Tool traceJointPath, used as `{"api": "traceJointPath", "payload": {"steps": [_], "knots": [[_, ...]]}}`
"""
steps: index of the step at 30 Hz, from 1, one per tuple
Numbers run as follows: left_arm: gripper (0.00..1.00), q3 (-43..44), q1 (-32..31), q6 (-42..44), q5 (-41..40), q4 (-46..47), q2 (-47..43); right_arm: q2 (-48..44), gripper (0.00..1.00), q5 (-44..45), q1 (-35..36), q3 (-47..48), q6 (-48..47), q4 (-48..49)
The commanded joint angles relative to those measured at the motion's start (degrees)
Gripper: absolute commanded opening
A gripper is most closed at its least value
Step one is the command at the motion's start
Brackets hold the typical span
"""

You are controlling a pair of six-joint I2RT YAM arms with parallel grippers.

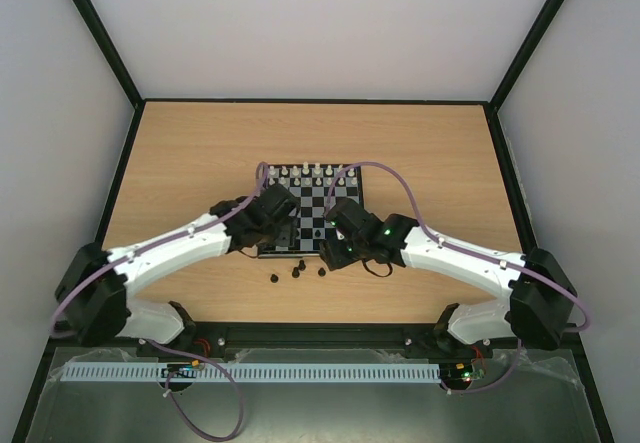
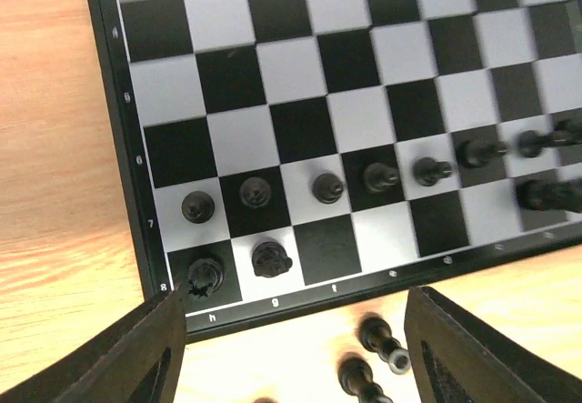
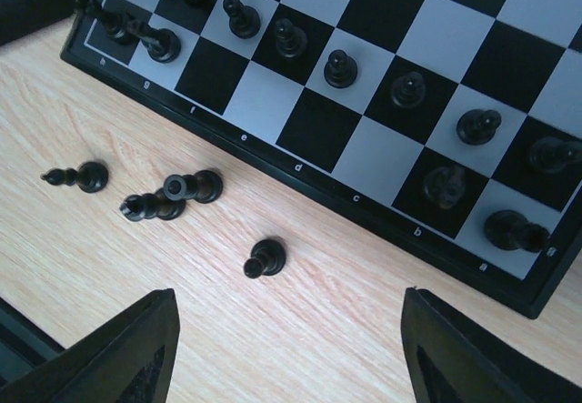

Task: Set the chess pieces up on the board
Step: Place the chess piece on the chessboard.

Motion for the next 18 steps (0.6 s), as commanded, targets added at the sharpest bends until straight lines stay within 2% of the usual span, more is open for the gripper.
{"api": "traceJointPath", "payload": {"steps": [1, 4, 9, 15, 18], "knots": [[0.73, -1.17, -0.90, -0.45, -1.58, -1.33, -6.95, 1.34, 0.73, 1.93, 0.37, -0.17, 0.36, -1.73], [0.82, -3.35, -0.90, -0.94, -1.67, -0.55, -11.44, 1.62, 0.98, 1.92, 0.38, 0.14, 0.30, -1.91], [0.99, -7.28, -1.20, -2.49, -1.29, 2.62, -18.00, 1.98, 0.99, 2.52, 0.32, 0.91, 0.81, -2.57], [0.99, -11.72, -1.36, -4.47, -2.10, 5.05, -22.99, 3.24, 0.99, 0.38, 0.39, -0.10, 2.32, -1.23], [0.99, -13.50, -1.32, -4.95, -2.79, 5.50, -24.92, 5.49, 0.89, -0.63, 0.85, -0.08, 2.93, -0.47]]}}
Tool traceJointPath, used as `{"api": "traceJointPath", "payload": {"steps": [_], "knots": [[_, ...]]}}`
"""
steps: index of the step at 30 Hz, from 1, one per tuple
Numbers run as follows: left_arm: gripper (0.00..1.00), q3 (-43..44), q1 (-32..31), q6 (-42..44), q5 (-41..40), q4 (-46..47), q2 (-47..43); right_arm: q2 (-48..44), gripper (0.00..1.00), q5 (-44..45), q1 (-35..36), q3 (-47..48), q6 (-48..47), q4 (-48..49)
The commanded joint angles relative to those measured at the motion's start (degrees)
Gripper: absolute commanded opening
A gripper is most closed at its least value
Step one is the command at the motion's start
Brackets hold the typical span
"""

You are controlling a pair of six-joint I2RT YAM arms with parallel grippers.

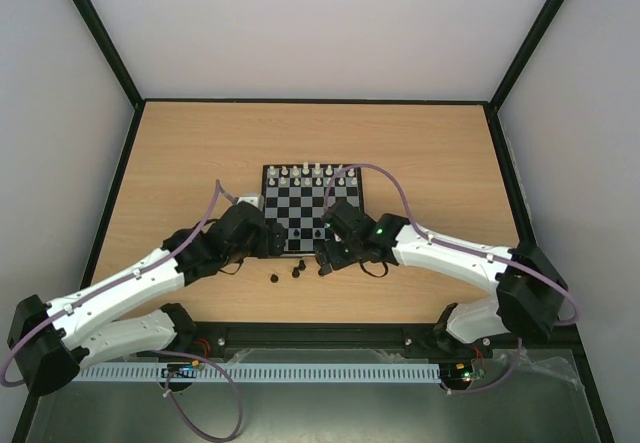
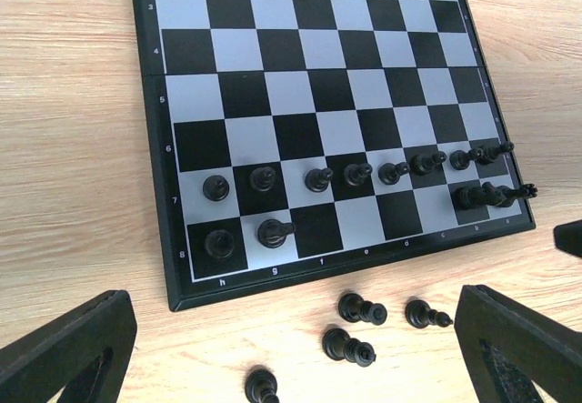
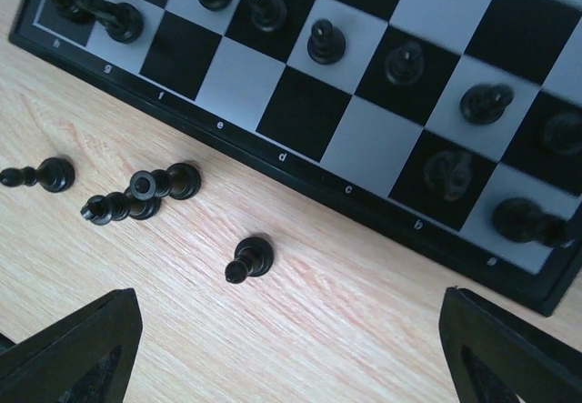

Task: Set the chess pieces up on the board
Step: Place the chess piece on the chessboard, then pick up the chess piece at the center of the board.

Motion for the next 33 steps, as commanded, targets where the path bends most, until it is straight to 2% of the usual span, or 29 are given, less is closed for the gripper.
{"api": "traceJointPath", "payload": {"steps": [1, 5, 9, 13, 25, 29, 33], "knots": [[0.99, -2.41, -0.27, -1.35, -1.75, 1.68, -2.71, 3.47, 0.86, -1.58, 1.20, 0.16, 1.67, -0.39], [0.99, -3.48, -0.32, -1.41, -2.14, 1.84, -4.07, 6.89, 0.68, -0.03, 3.61, 1.99, 2.82, -0.96], [0.99, -4.05, -0.29, -1.04, -1.98, 2.07, -5.12, 10.56, 0.55, 0.88, 5.67, 3.98, 3.51, -2.07], [0.99, -4.42, -0.24, -0.84, -2.16, 2.24, -6.06, 13.81, 0.35, 1.00, 6.11, 5.16, 3.73, -2.53], [0.99, -5.01, -0.04, -0.47, -2.51, 3.39, -5.13, 17.18, 0.18, 2.93, 6.06, 7.16, 2.94, -4.42], [0.99, -5.07, -0.06, -0.56, -2.38, 3.52, -5.04, 17.89, 0.16, 3.02, 6.06, 7.54, 2.43, -4.51], [0.99, -5.01, 0.05, -0.73, -2.34, 3.46, -4.94, 17.47, 0.02, 3.48, 6.09, 7.63, 2.26, -4.85]]}}
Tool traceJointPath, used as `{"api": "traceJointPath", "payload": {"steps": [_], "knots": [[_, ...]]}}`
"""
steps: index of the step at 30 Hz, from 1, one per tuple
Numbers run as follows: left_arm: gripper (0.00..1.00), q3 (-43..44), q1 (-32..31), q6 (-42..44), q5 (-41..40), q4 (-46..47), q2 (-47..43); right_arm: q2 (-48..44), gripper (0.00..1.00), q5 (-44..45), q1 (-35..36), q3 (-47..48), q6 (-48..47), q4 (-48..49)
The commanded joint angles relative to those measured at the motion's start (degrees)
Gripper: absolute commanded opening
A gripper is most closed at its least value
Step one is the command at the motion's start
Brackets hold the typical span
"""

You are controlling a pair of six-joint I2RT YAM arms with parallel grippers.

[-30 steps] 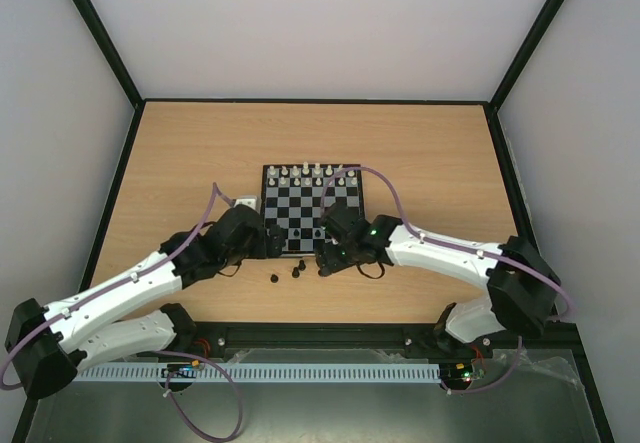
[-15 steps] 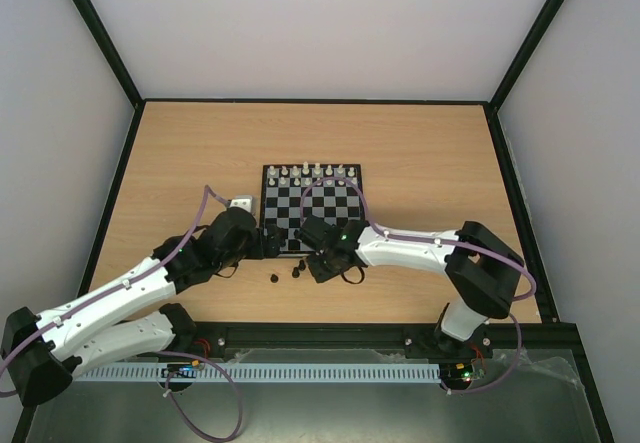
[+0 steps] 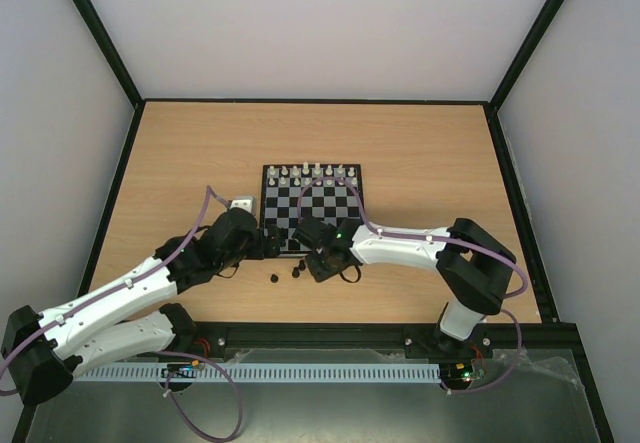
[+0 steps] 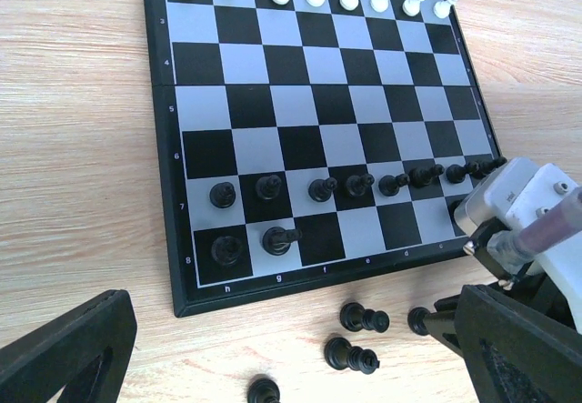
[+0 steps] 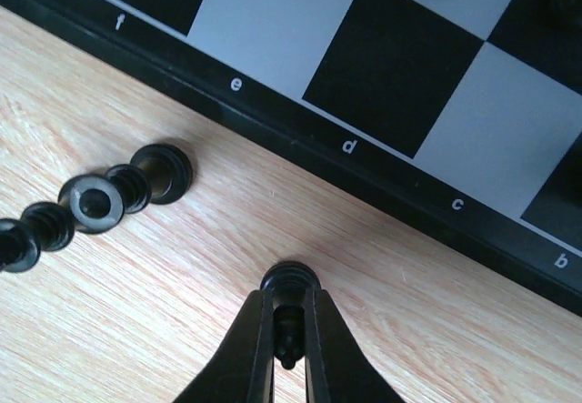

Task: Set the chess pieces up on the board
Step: Pick up the chess piece at the center of the board, then place the chess piece on the chessboard.

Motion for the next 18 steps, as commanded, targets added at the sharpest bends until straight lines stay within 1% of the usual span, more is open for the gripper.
{"api": "traceJointPath", "payload": {"steps": [1, 6, 9, 18], "knots": [[0.99, -0.64, 0.08, 0.12, -0.92, 0.99, 0.13, 0.01, 0.01, 1.41, 0.26, 1.76, -0.43, -4.01], [0.99, -0.60, 0.02, 0.02, -0.75, 1.27, 0.39, -2.35, 0.01, 4.20, 0.29, 3.77, -0.66, -6.79], [0.99, -0.76, 0.04, 0.18, -0.82, 1.34, 0.55, -3.58, 0.02, 5.93, -0.84, 5.30, -1.26, -8.37], [0.99, -1.24, 0.24, 0.54, -0.65, 2.01, 1.40, -2.13, 0.01, 3.96, -7.10, 8.56, -4.62, -8.67]]}}
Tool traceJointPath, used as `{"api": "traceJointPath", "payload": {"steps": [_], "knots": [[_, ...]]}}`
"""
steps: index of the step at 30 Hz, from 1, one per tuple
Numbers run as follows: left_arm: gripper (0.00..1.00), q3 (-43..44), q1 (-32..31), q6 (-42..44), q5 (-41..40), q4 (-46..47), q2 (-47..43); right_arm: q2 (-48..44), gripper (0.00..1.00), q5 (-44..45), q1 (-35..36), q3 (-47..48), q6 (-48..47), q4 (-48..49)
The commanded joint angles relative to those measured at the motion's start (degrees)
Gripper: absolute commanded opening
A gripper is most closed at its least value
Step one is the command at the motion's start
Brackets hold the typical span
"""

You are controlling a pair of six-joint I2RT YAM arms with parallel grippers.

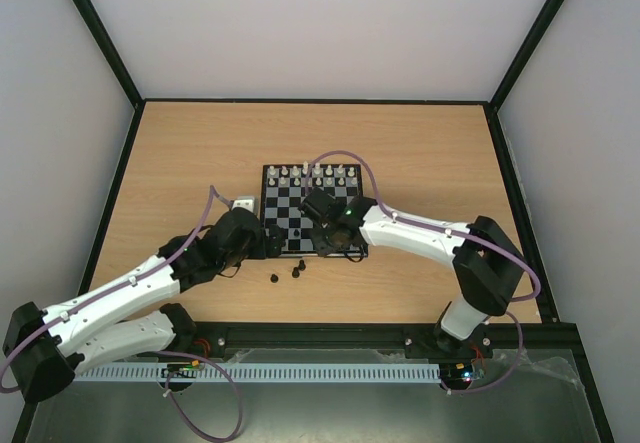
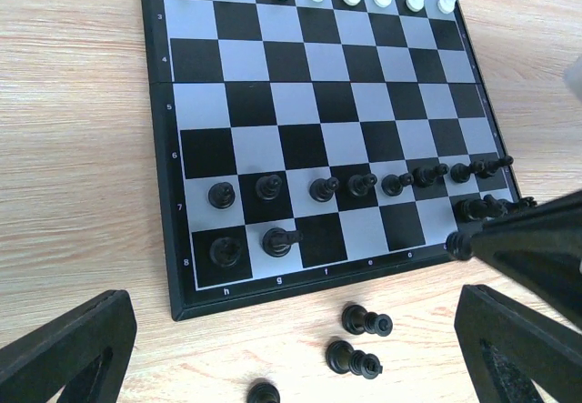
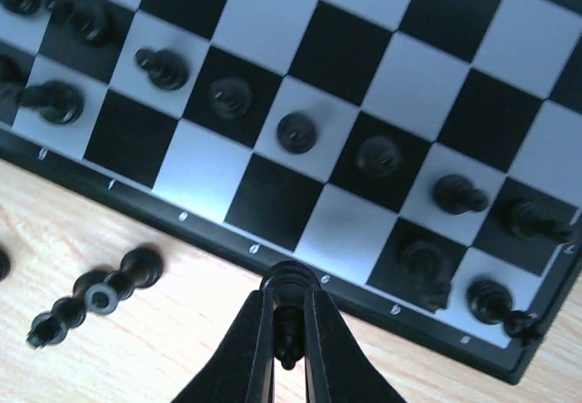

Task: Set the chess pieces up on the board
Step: Place the chess piece on the chessboard.

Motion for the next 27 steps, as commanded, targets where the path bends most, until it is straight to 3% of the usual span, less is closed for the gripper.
{"api": "traceJointPath", "payload": {"steps": [1, 27], "knots": [[0.99, -1.04, 0.29, 0.58, -0.59, 0.77, 0.30, 0.69, 0.01, -0.36, -2.80, 2.03, -2.54, -3.69], [0.99, -1.01, 0.90, 0.94, -0.06, 1.88, 2.10, 6.58, 0.02, -2.66, -6.57, 2.60, -5.30, -1.40]]}}
